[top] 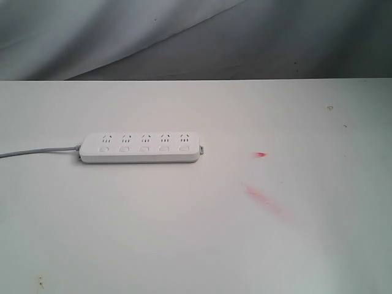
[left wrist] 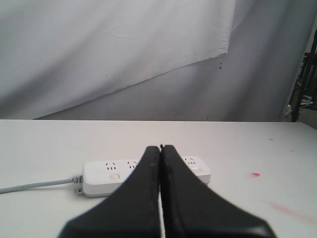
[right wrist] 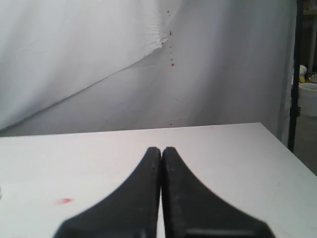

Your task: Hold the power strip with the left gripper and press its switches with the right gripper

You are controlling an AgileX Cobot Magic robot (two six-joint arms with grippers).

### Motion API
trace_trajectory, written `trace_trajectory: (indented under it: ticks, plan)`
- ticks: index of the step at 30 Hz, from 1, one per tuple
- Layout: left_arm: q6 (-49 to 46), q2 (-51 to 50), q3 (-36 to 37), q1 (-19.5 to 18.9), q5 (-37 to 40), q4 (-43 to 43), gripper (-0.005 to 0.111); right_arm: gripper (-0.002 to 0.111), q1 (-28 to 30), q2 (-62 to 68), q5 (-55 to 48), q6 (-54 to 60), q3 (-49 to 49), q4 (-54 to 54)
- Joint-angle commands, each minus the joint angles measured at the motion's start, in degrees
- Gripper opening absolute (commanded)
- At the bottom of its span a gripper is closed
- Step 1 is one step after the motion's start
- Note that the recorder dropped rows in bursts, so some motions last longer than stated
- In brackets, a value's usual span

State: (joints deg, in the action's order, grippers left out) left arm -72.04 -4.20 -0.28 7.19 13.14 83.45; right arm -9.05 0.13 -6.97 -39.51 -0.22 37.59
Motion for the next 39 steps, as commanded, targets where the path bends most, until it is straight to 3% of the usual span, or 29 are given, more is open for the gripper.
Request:
trace_trajectory:
  ticks: [1,4,39]
  plan:
    - [-0.53,0.17,0.28,0.27,0.16,-0.03,0.000,0.000,0.38,-0.13,0.79,36.55,0.22,-32.47]
    - [-0.53,0.17,0.28,0.27,0.16,-0.03,0.000,0.000,0.38,-0.13,2.06,43.73,0.22,-40.23]
    - [-0.41,0.17,0.28,0.27,0.16,-0.03,0.000,0.000,0.38,-0.13,2.29,39.90,0.22,-40.23]
